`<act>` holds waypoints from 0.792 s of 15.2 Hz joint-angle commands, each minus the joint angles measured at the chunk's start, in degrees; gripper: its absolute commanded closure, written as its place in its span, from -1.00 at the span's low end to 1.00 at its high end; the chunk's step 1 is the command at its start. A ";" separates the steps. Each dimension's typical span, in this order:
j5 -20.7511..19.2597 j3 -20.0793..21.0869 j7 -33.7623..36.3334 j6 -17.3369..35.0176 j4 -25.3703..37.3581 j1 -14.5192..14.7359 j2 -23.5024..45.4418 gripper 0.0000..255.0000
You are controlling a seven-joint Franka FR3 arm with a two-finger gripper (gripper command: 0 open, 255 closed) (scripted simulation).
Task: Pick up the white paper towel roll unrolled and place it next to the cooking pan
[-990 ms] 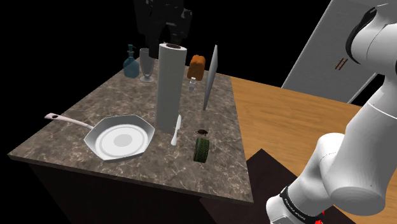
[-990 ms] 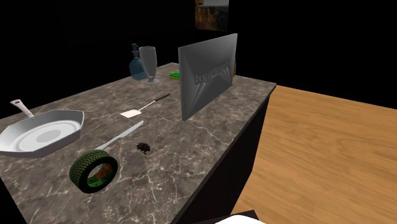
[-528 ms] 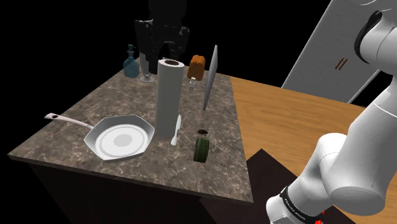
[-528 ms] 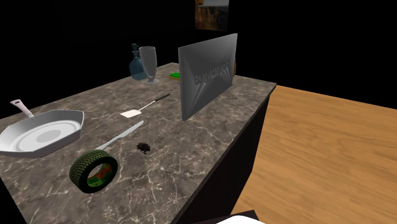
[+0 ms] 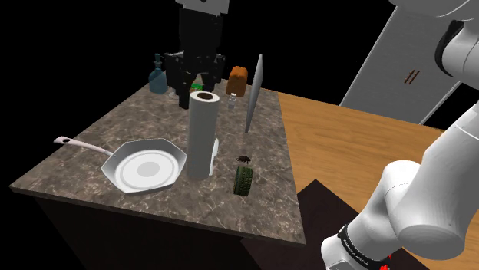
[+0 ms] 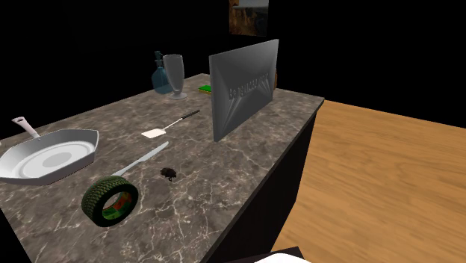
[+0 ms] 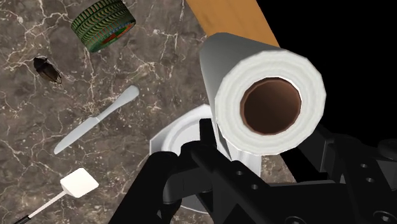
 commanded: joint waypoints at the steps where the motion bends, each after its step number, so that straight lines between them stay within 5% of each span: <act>1: 0.07 -0.05 -0.28 1.59 -1.87 -0.05 -0.31 1.00; 12: 0.30 -0.01 -1.14 10.12 -10.98 -0.01 -0.85 1.00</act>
